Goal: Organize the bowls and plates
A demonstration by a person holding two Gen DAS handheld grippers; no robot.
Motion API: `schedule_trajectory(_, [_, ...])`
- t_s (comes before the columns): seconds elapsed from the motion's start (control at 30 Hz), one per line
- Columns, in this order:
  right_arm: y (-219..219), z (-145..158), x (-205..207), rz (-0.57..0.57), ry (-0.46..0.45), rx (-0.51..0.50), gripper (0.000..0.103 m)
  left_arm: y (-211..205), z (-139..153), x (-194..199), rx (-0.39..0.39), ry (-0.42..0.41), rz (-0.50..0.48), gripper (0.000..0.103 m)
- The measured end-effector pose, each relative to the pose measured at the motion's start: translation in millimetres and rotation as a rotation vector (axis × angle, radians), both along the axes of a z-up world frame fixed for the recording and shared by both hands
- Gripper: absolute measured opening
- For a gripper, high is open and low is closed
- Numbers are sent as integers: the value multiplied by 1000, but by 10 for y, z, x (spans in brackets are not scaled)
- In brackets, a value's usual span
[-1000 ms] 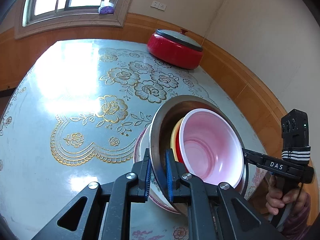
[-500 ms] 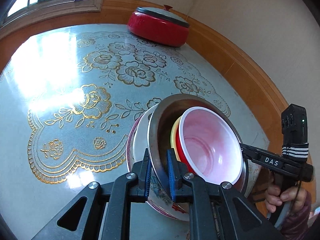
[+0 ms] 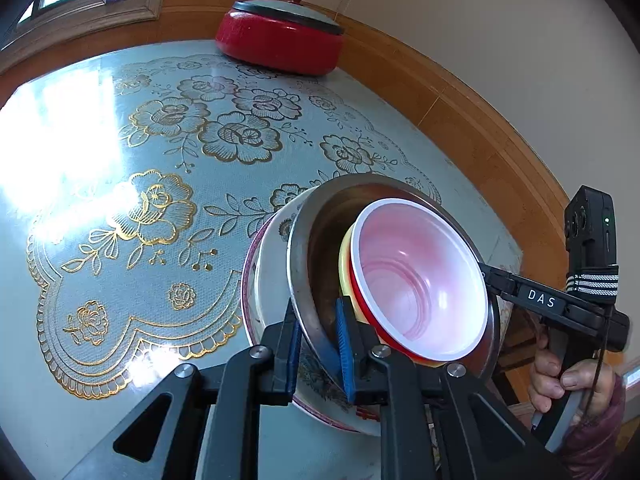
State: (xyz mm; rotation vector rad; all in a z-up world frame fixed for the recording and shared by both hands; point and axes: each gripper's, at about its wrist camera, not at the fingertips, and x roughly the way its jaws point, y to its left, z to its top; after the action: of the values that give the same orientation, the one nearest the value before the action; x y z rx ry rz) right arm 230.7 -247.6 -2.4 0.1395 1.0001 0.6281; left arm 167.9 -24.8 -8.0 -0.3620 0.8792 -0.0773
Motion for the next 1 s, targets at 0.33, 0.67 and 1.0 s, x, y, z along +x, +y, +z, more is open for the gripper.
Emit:
schedule_trajectory(0.33, [-20,-13,-56,-19,28,11,11,16,6,-34,-7,-7,-18,17])
schedule_trajectory(0.67, [-41,-37,-32,-45,47,34,11,19,-8,17,-10,8,-24,18])
schedule_trajectory(1.0, [-360,111,-85,-139,35,222,23,-21,3,11,9,5,-60,20])
